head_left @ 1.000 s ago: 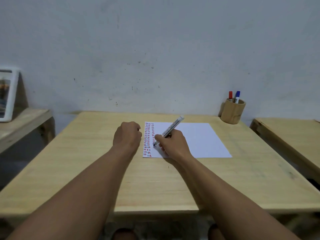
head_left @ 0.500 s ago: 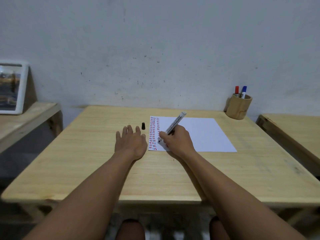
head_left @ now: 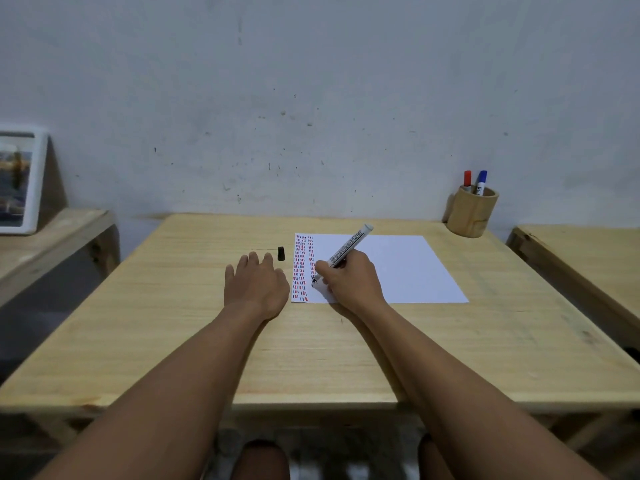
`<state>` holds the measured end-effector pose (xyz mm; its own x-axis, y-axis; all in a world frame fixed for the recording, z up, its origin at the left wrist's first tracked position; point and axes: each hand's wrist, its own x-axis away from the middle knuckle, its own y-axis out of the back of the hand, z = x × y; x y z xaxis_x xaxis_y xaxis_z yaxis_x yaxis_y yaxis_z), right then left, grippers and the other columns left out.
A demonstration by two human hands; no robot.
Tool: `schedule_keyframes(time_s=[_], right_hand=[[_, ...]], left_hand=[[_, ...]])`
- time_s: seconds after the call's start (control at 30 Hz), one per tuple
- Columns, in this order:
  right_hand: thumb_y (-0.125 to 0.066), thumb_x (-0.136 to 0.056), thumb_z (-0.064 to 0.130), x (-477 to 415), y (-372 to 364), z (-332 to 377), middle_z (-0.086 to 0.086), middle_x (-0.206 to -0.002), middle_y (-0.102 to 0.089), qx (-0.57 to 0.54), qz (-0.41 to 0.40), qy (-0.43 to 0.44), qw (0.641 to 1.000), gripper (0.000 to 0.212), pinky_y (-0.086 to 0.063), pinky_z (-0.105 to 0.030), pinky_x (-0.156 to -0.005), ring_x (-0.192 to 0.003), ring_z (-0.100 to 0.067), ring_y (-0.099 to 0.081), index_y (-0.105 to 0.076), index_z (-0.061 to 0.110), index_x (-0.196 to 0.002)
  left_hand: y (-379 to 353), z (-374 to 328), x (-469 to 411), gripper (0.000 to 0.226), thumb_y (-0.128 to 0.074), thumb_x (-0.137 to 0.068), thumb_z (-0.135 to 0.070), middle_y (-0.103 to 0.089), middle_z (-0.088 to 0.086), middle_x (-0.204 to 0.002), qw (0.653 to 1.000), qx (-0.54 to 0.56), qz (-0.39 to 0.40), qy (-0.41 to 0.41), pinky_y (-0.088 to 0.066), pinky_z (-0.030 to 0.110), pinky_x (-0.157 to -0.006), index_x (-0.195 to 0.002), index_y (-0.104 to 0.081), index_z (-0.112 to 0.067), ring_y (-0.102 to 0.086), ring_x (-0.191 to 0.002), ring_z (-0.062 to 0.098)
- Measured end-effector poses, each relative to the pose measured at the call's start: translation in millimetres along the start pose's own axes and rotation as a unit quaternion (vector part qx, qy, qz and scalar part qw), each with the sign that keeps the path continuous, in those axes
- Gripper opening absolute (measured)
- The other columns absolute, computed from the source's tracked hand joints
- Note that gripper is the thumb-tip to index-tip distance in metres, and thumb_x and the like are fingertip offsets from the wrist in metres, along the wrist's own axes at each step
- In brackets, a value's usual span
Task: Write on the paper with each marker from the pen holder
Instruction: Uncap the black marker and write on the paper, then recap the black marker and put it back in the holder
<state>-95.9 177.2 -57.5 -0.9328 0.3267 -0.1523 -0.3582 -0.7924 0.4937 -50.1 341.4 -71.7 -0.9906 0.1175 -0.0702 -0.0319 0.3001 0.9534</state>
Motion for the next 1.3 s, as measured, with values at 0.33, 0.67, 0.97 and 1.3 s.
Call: schedule_keyframes(time_s=[0.33, 0.67, 0.97, 1.3], right_hand=[[-0.073, -0.086, 0.030, -14, 13, 12, 0.000, -0.069, -0.063, -0.146, 0.007, -0.033, 0.989, 0.024, -0.047, -0.032, -0.056, -0.055, -0.017, -0.054, -0.064, 0.009, -0.092], [-0.064, -0.093, 0.016, -16, 38, 23, -0.004, -0.066, -0.061, -0.323, -0.003, -0.087, 0.942, 0.026, -0.050, -0.025, -0.050, -0.054, -0.015, -0.054, -0.070, -0.008, -0.099], [-0.072, -0.091, 0.018, -15, 70, 38, -0.001, -0.068, -0.057, -0.424, -0.056, -0.100, 0.898, 0.013, -0.051, -0.021, -0.051, -0.057, -0.011, -0.052, -0.066, 0.007, -0.086], [-0.076, -0.090, 0.020, -6, 90, 36, 0.001, -0.070, -0.063, -0.458, -0.028, -0.112, 0.882, 0.016, -0.053, -0.018, -0.056, -0.058, -0.008, -0.056, -0.071, 0.005, -0.095]], left_hand=[[18, -12, -25, 0.042, -0.050, -0.098, -0.029, -0.066, 0.005, -0.129, 0.992, 0.086, -0.073, -0.051, -0.047, 0.038, -0.091, -0.140, -0.056, -0.028, -0.057, -0.122, 0.029], [48, -35, -21, 0.013, -0.061, -0.091, -0.015, -0.072, -0.011, -0.077, 0.935, 0.329, -0.129, 0.002, -0.046, 0.025, -0.060, -0.088, -0.074, -0.019, -0.061, -0.065, 0.013], [72, -82, -6, 0.009, -0.071, -0.086, -0.018, -0.078, 0.003, -0.097, 0.846, 0.532, -0.035, -0.009, -0.049, 0.032, -0.075, -0.084, -0.076, -0.026, -0.062, -0.083, 0.017], [75, -111, 10, 0.009, -0.067, -0.093, -0.017, -0.077, -0.001, -0.093, 0.826, 0.562, 0.011, -0.032, -0.048, 0.026, -0.069, -0.093, -0.075, -0.022, -0.062, -0.085, 0.012]])
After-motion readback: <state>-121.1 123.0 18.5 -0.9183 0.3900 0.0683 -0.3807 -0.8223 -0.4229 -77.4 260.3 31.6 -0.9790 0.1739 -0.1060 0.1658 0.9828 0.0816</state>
